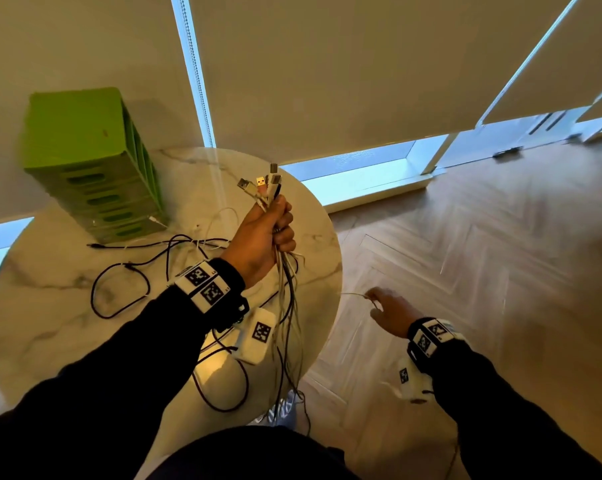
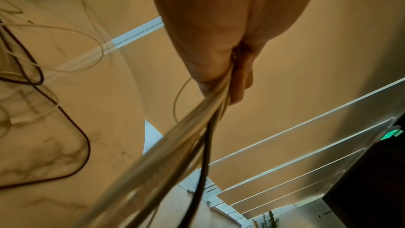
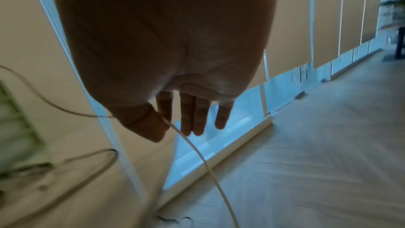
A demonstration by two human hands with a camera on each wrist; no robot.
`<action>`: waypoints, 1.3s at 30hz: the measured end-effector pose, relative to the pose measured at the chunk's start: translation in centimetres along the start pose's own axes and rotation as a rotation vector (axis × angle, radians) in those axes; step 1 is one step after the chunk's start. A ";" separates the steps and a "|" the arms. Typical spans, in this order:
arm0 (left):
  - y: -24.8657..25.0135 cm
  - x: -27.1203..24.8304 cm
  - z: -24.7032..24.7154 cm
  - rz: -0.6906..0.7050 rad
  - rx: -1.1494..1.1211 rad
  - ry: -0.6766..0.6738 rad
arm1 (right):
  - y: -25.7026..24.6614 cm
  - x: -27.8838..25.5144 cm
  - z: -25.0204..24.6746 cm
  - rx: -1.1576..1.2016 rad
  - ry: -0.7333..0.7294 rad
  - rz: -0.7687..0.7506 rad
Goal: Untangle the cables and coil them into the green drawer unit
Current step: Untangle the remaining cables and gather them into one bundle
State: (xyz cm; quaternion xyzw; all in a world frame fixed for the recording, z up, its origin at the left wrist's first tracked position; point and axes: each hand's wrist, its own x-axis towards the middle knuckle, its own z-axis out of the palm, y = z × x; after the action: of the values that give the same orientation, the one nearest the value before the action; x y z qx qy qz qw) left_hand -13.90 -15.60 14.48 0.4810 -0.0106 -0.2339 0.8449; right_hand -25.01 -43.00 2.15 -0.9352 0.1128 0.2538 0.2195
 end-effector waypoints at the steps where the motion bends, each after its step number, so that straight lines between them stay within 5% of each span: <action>1: -0.2 0.0 -0.1 -0.016 -0.011 -0.011 | -1.3 -0.2 0.2 0.071 0.034 -0.065; 6: -1.2 0.1 -0.5 -0.047 0.002 -0.078 | -10.2 -1.4 -1.1 0.331 0.103 -0.464; 11: -2.0 0.4 -1.6 -0.009 0.142 -0.026 | -14.0 -2.2 -2.0 0.347 0.214 -0.634; 18: -2.7 0.4 -2.9 0.049 0.398 0.204 | -13.1 -2.1 -4.5 0.336 0.482 -0.666; 21: -3.0 0.7 -3.7 0.077 0.414 0.245 | -12.3 -1.9 -5.6 0.365 0.571 -0.550; 24: -2.6 1.1 -4.4 0.061 0.303 0.302 | -8.9 -1.3 -6.5 0.301 0.385 -0.273; 28: -1.4 0.7 -3.5 0.034 0.163 0.224 | -5.0 -1.6 -5.9 -0.187 -0.261 0.100; 30: -1.3 0.7 -2.4 0.022 0.155 0.147 | -4.9 -2.3 -5.2 -0.402 -0.439 0.225; 32: -1.5 0.6 -1.1 0.000 0.141 0.057 | -6.3 -2.9 -4.9 -0.267 -0.423 0.154; 35: -1.9 0.5 1.4 -0.036 0.207 -0.115 | -9.7 -3.2 -5.2 0.103 -0.343 -0.147; 39: -1.8 0.9 3.9 -0.033 0.716 -0.347 | -14.0 -3.9 -5.5 0.583 -0.197 -0.409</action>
State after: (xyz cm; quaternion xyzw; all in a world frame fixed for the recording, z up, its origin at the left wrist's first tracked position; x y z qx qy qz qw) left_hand -14.77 -19.84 14.94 0.6984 -0.2266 -0.3068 0.6056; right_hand -21.47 -32.91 13.36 -0.8077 -0.0307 0.2508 0.5327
